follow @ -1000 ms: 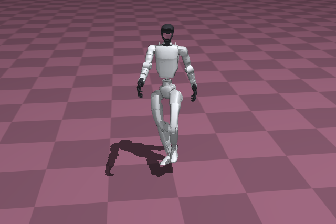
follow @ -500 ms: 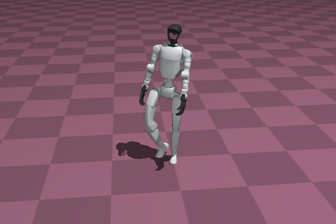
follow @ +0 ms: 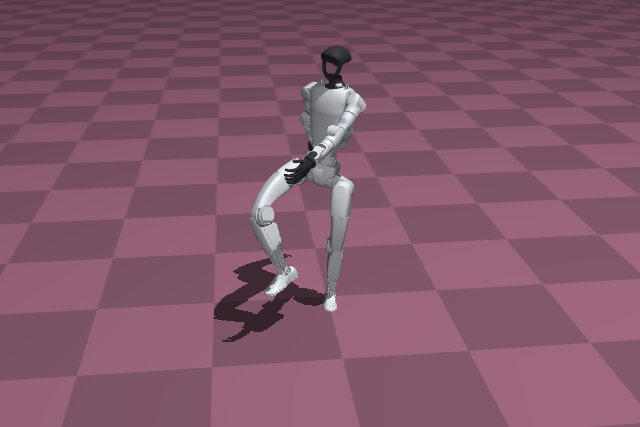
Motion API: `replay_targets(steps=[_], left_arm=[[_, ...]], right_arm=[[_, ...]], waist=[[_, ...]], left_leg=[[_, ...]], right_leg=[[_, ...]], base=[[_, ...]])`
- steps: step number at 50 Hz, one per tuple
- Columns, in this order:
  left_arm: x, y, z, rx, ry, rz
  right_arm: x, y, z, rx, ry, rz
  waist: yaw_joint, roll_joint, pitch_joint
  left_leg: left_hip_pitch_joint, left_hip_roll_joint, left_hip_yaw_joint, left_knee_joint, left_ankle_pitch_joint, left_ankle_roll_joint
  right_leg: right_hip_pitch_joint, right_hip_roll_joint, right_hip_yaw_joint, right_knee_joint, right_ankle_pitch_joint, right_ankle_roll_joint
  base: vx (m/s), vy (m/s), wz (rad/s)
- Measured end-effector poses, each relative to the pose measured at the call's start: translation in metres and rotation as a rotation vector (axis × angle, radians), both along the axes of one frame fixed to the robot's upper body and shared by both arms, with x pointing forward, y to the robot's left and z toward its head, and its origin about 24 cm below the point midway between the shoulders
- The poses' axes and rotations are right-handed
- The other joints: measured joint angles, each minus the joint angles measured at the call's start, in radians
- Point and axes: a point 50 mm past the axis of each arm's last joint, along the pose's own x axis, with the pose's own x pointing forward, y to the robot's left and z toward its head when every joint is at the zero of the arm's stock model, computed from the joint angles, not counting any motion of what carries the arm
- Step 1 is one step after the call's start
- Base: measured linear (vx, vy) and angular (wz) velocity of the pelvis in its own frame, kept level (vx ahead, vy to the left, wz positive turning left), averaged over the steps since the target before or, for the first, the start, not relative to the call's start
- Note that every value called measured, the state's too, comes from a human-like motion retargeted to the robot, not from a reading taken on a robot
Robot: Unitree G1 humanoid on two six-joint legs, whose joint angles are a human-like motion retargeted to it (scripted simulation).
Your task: In place motions
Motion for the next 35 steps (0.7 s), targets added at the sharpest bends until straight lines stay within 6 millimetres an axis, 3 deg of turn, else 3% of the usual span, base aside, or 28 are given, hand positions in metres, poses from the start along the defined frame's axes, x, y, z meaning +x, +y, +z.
replay_targets(steps=[5, 7, 11, 18, 20, 24, 28, 30, 32, 35], left_arm=[[-0.023, -0.011, -0.037, -0.037, 0.106, -0.012], [-0.034, -0.013, -0.051, -0.046, 0.143, -0.03], [-0.057, -0.011, -0.078, -0.022, 0.231, -0.025], [-0.132, -0.023, -0.142, -0.028, 0.483, -0.086], [-0.159, -0.021, -0.158, -0.03, 0.559, -0.093], [-0.234, -0.002, -0.189, -0.04, 0.743, -0.046], [-0.34, 0.015, -0.208, -0.088, 1.022, 0.046], [-0.4, 0.017, -0.208, -0.13, 1.183, 0.086], [-0.452, 0.019, -0.2, -0.169, 1.331, 0.122], [-0.509, 0.022, -0.183, -0.218, 1.525, 0.087]], right_arm=[[0.04, 0.01, -0.022, 0.076, -0.131, 0.056], [0.074, 0.008, -0.034, 0.097, -0.226, 0.097], [0.121, 0.008, -0.046, 0.104, -0.358, 0.15], [0.172, 0.014, -0.054, 0.068, -0.526, 0.096], [0.189, 0.017, -0.056, 0.071, -0.554, 0.129], [0.241, 0.032, -0.056, 0.123, -0.623, 0.273], [0.299, 0.059, -0.05, 0.221, -0.742, 0.363], [0.328, 0.073, -0.044, 0.26, -0.835, 0.37], [0.361, 0.084, -0.033, 0.287, -0.941, 0.387], [0.419, 0.091, -0.004, 0.293, -1.127, 0.388]], waist=[[0.075, -0.011, -0.065], [0.121, -0.037, -0.054], [0.165, -0.039, -0.063], [0.296, -0.063, -0.151], [0.331, -0.084, -0.165], [0.39, -0.111, -0.186], [0.486, -0.115, -0.229], [0.498, -0.119, -0.232], [0.514, -0.133, -0.212], [0.542, -0.157, -0.185]], left_leg=[[-0.017, -0.01, 0.062, -0.055, 0.025, -0.019], [-0.001, -0.034, 0.105, -0.053, 0.013, -0.017], [0.008, -0.033, 0.139, -0.065, 0.006, -0.031], [0.003, -0.083, 0.171, -0.082, -0.007, -0.055], [0.002, -0.111, 0.172, -0.08, -0.01, -0.059], [0.013, -0.137, 0.197, -0.076, -0.021, -0.077], [-0.002, -0.107, 0.259, -0.027, -0.029, -0.116], [-0.024, -0.087, 0.24, 0.048, 0.007, -0.125], [-0.062, -0.048, 0.254, 0.198, 0.114, -0.122], [-0.248, 0.094, 0.237, 0.619, 0.274, -0.058]], right_leg=[[0.194, 0.029, -0.013, -0.068, 0.028, 0.018], [0.276, 0.064, 0.053, -0.117, 0.063, 0.035], [0.496, 0.174, 0.113, -0.351, 0.11, 0.048], [0.88, 0.329, 0.292, -0.957, 0.163, 0.141], [0.962, 0.338, 0.294, -1.095, 0.075, 0.194], [1.019, 0.342, 0.304, -1.262, -0.008, 0.215], [1.002, 0.368, 0.408, -1.319, -0.002, 0.197], [1.022, 0.367, 0.42, -1.341, 0.007, 0.192], [1.048, 0.347, 0.431, -1.347, 0.008, 0.19], [1.053, 0.32, 0.414, -1.349, 0.009, 0.188]], base=[[-0.07, -0.08, -0.51], [-0.09, -0.01, -0.76], [-0.09, -0.03, -0.44], [0.02, -0.08, -0.23], [-0.06, -0.14, -0.19], [-0.1, -0.18, -0.65], [-0.04, -0.15, -1.28], [-0.02, -0.21, -0.39], [-0.1, -0.16, -0.13], [-0.22, -0.23, 0.26]])
